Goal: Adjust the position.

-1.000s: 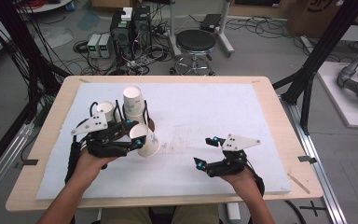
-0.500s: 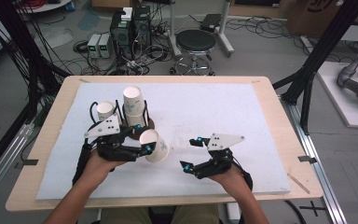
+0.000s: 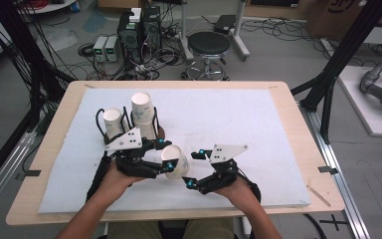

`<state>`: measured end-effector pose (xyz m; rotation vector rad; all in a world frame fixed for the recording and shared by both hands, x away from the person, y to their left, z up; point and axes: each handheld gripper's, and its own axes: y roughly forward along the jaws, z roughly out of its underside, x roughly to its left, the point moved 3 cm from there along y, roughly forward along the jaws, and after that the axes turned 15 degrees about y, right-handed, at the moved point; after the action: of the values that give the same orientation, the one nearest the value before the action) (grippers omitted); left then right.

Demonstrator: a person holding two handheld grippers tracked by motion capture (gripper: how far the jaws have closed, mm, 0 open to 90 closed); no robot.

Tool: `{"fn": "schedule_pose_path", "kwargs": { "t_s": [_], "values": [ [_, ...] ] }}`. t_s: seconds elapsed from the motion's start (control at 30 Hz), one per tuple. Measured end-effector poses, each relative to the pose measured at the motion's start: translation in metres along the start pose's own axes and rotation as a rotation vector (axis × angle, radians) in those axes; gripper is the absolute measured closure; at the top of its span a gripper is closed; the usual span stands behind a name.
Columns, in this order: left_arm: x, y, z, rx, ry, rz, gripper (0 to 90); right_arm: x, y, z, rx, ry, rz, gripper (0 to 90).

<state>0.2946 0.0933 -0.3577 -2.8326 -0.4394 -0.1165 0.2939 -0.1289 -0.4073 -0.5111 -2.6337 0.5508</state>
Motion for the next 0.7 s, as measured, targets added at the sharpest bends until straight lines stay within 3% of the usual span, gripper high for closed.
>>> {"fn": "schedule_pose_path", "kwargs": {
  "t_s": [0.53,0.7],
  "values": [
    [-0.010,0.016,0.000,-0.021,-0.010,0.046,37.3,0.005,0.013,-0.001,0.004,-0.019,-0.052,17.9],
    [-0.011,0.015,0.000,-0.037,-0.016,0.050,37.4,0.003,0.013,0.001,-0.003,-0.013,-0.077,23.9]
  ]
}}
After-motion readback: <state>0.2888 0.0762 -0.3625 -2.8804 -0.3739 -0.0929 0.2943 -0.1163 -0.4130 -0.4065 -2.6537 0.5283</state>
